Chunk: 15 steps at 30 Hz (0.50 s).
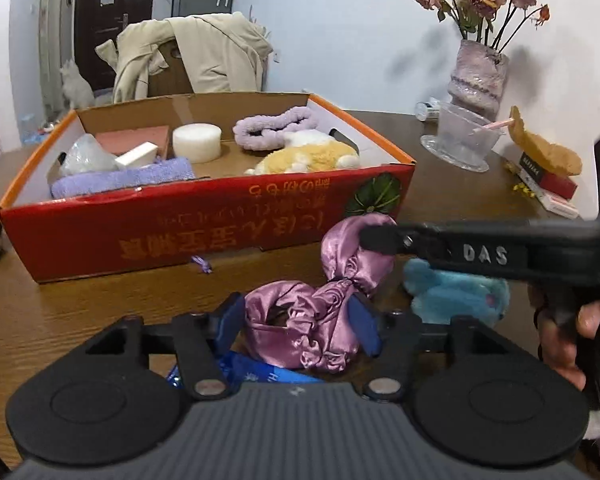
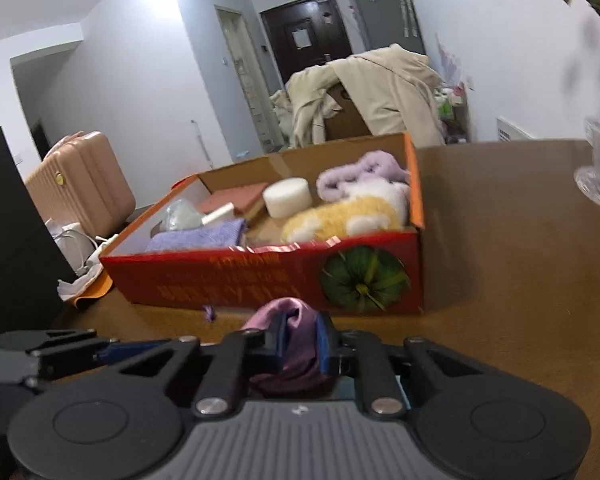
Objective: Organize soft objects
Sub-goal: 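Grasp the pink satin scrunchies with the left tool while the right tool grasps them too, then carry the scrunchies into the box with both tools and release them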
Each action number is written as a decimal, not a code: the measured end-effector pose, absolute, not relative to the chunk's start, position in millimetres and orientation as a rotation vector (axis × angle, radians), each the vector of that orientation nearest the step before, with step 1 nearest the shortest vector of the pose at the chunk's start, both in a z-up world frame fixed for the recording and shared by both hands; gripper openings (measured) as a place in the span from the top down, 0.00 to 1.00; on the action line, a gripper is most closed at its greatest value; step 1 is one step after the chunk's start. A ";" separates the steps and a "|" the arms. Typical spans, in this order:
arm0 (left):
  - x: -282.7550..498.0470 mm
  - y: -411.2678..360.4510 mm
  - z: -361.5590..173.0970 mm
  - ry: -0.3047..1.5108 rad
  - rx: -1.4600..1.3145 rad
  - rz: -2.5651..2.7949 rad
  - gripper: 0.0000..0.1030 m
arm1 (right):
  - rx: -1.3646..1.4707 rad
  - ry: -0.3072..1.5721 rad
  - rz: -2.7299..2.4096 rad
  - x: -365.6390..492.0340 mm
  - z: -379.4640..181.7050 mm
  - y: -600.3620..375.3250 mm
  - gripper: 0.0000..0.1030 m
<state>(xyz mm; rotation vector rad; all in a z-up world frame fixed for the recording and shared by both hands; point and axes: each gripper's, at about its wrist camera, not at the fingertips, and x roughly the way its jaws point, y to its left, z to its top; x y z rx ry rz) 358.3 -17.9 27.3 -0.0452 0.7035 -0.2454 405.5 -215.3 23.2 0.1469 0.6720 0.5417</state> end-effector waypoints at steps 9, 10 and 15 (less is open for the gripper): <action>316.6 -24.3 61.9 0.589 -0.042 -0.340 0.85 | 0.159 0.589 0.509 360.6 52.5 -221.5 0.94; 304.8 -22.6 69.1 0.563 -0.042 -0.351 0.85 | 0.161 0.565 0.512 349.4 61.8 -221.1 0.94; 248.7 -10.7 92.7 0.476 -0.064 -0.364 0.85 | 0.158 0.495 0.534 297.4 92.0 -219.5 0.94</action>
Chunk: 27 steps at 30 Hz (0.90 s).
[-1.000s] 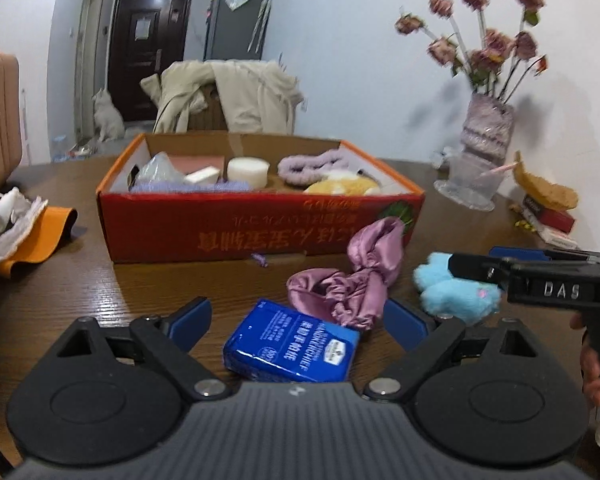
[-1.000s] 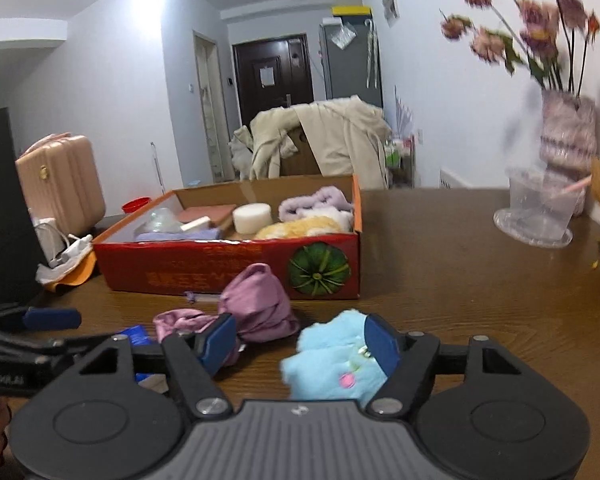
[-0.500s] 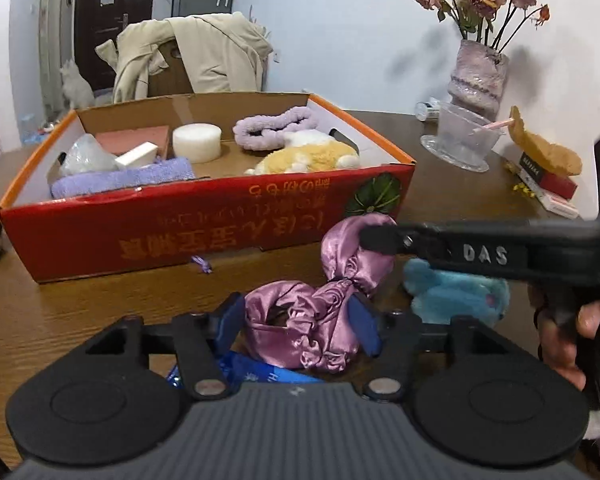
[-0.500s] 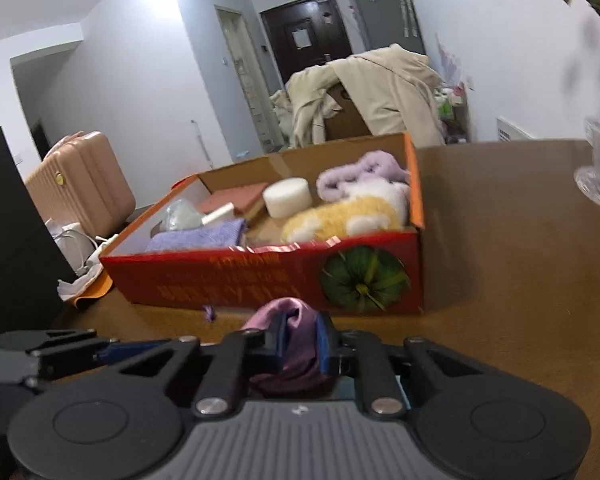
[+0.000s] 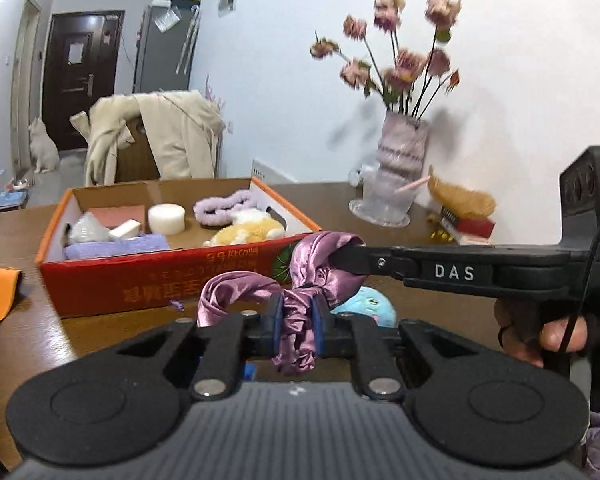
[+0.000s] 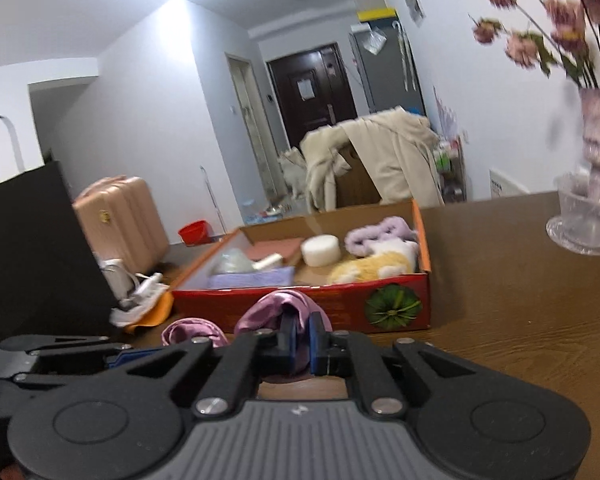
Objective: Organize soft objects
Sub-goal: 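Carry the scrunchies into the box with both tools and release them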
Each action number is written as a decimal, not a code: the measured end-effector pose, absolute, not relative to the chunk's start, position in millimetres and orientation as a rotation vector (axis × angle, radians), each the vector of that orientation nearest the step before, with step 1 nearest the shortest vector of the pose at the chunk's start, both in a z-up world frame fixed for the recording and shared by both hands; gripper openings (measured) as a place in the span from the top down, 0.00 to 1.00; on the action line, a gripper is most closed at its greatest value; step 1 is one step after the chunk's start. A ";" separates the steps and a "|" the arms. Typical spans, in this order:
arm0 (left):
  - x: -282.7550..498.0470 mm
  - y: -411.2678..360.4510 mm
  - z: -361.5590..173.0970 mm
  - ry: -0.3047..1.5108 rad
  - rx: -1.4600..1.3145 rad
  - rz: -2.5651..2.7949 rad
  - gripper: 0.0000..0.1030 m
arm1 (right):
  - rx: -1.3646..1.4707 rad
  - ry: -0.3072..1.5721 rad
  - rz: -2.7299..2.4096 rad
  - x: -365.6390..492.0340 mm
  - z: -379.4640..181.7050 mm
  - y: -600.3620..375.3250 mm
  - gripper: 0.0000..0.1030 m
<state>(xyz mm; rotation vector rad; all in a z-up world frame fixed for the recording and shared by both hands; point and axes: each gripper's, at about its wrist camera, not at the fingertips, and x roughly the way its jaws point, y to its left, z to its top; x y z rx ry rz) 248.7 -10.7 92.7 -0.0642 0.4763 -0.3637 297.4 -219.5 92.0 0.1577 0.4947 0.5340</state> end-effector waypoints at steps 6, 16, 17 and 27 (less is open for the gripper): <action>200.5 2.0 99.5 0.442 -0.109 -0.330 0.85 | 0.133 0.439 0.542 238.5 102.2 -207.0 0.94; 175.3 18.5 95.7 0.427 -0.167 -0.335 0.86 | 0.113 0.461 0.546 203.5 98.3 -199.5 0.94; 177.1 18.9 95.7 0.424 -0.170 -0.339 0.86 | 0.111 0.459 0.544 204.3 98.9 -199.3 0.94; 303.8 35.6 136.6 0.392 -0.166 -0.373 0.86 | 0.055 0.383 0.550 310.3 133.4 -187.5 0.94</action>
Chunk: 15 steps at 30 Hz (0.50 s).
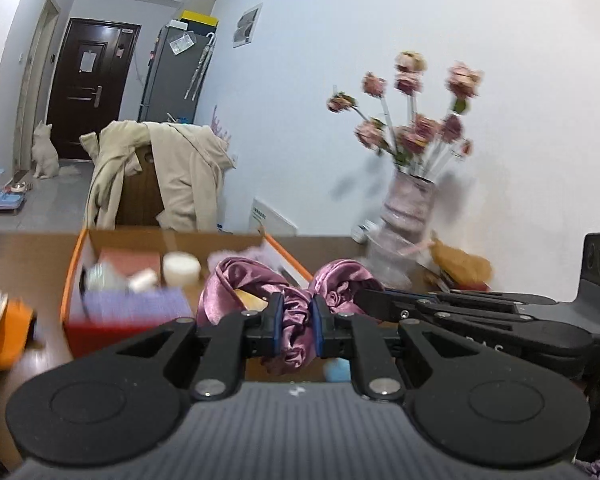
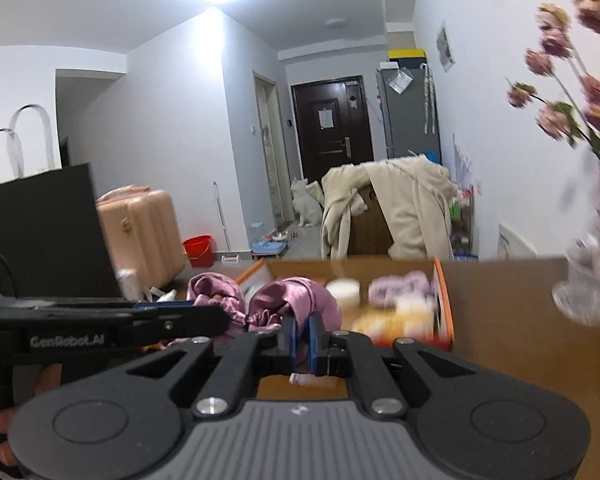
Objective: Organize soft objects
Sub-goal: 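Carry the scrunchies into the box with both tools and release them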
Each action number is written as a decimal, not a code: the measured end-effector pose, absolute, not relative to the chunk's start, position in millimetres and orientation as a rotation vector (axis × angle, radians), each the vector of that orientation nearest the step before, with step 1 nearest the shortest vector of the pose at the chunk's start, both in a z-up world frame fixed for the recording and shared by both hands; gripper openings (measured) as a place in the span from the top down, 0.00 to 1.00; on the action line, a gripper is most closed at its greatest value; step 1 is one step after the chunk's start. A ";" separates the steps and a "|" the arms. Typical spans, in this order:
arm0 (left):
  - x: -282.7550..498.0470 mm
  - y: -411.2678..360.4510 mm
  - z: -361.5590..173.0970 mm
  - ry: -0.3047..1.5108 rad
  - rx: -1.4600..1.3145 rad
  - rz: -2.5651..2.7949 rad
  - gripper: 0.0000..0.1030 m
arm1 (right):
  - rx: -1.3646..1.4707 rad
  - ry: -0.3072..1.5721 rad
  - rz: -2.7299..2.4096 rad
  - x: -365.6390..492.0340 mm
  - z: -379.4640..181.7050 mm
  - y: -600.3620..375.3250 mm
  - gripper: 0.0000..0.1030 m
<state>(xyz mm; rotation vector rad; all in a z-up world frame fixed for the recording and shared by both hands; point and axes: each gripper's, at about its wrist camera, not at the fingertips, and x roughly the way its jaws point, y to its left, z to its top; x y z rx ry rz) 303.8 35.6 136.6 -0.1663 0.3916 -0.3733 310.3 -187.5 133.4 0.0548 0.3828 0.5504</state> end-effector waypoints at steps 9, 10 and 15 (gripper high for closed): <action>497.2 59.3 97.3 0.544 -0.218 -0.249 0.86 | 0.053 0.563 0.489 509.3 99.9 -140.7 0.94; 512.7 60.7 89.7 0.571 -0.235 -0.243 0.85 | 0.054 0.589 0.469 524.1 91.2 -136.0 0.94; 543.3 62.5 57.2 0.682 -0.238 -0.200 0.76 | 0.003 0.697 0.398 563.1 54.6 -115.8 0.94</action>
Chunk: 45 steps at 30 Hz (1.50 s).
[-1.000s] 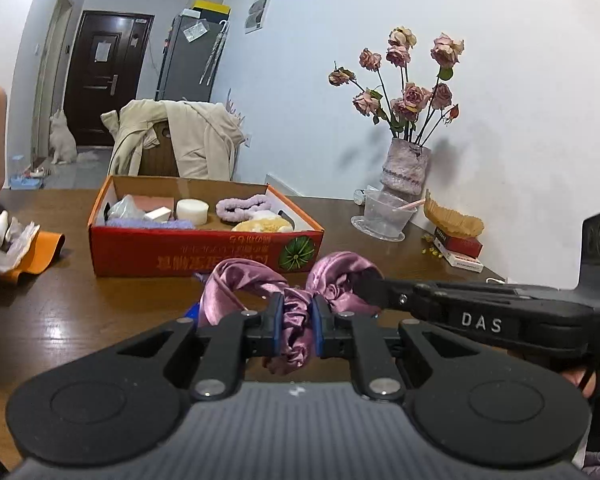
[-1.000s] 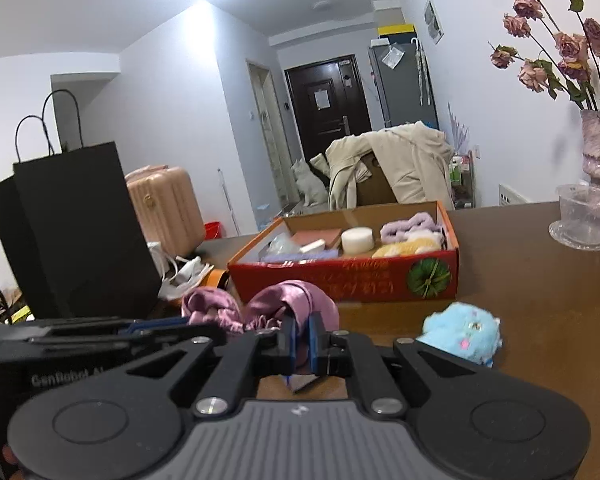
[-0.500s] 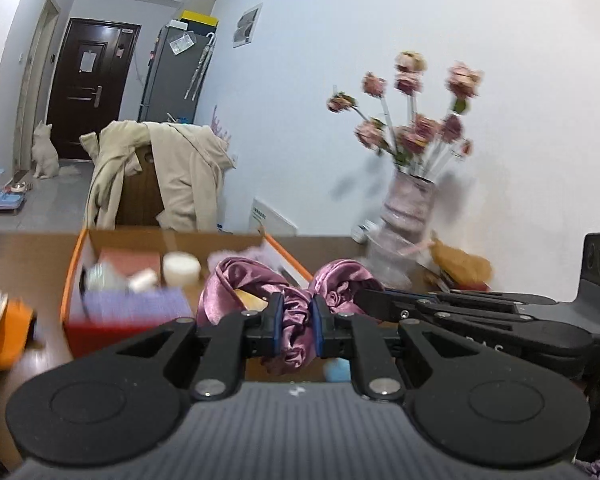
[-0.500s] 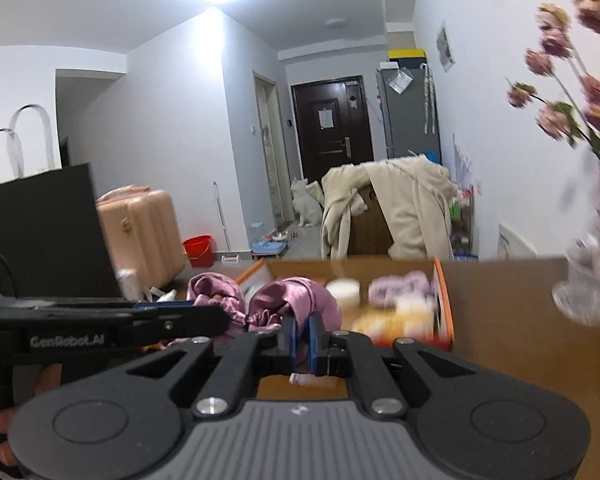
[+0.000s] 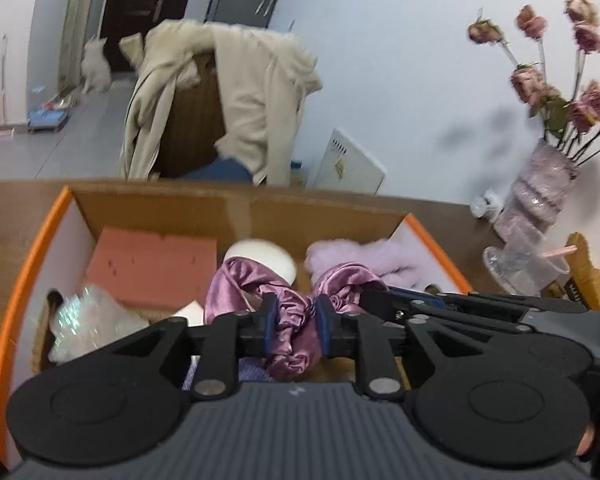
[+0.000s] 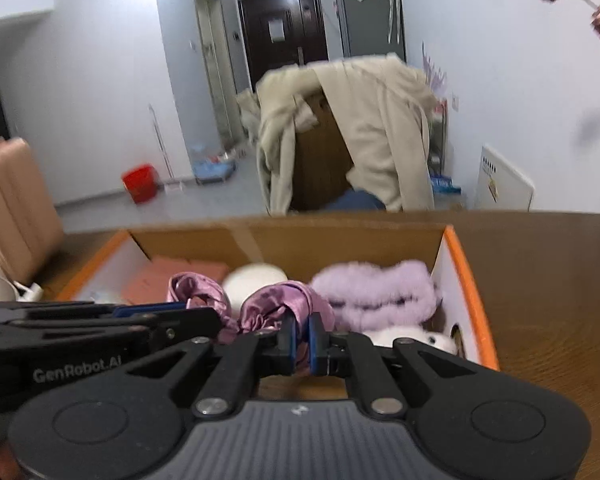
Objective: Organize soft objects
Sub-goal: 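Carry the scrunchies into the box with both tools and release them, then reach both tools to the blue tissue pack and close on it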
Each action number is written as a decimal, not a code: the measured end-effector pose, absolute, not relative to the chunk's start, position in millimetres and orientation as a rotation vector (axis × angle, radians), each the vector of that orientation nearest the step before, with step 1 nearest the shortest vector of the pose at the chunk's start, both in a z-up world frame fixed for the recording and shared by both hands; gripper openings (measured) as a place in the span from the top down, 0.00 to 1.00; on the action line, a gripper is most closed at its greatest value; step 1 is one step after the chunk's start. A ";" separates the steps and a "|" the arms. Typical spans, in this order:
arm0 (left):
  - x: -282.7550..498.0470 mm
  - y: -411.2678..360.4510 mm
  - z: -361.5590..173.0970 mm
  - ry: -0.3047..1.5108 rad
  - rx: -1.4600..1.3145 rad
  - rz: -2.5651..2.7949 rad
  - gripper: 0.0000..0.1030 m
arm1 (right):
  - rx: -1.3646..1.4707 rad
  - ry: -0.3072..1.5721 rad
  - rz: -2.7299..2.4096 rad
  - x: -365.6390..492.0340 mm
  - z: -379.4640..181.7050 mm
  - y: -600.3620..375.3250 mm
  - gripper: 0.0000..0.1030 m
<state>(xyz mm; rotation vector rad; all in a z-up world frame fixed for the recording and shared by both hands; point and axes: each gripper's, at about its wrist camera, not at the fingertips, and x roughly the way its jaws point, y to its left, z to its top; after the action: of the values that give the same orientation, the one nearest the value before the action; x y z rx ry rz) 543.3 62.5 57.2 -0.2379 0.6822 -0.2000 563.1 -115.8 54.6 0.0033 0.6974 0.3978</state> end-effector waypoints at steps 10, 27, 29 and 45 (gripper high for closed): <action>469.4 63.1 88.1 0.564 -0.165 -0.172 0.48 | 0.033 0.594 0.389 514.8 83.7 -136.3 0.57; 233.7 41.9 112.8 0.393 -0.051 -0.109 0.28 | 0.027 0.335 0.330 280.2 167.5 -198.9 0.07; 213.9 43.0 110.3 0.389 -0.067 -0.100 0.26 | 0.021 0.324 0.339 257.9 166.4 -200.5 0.07; 101.0 27.1 88.9 0.301 -0.039 -0.123 0.09 | 0.033 0.332 0.363 136.3 99.1 -220.8 0.06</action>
<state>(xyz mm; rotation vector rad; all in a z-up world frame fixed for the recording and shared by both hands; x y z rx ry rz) 101.0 27.1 88.9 -0.0394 0.3013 -0.1226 136.3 -220.8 99.1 0.0335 0.3315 0.3628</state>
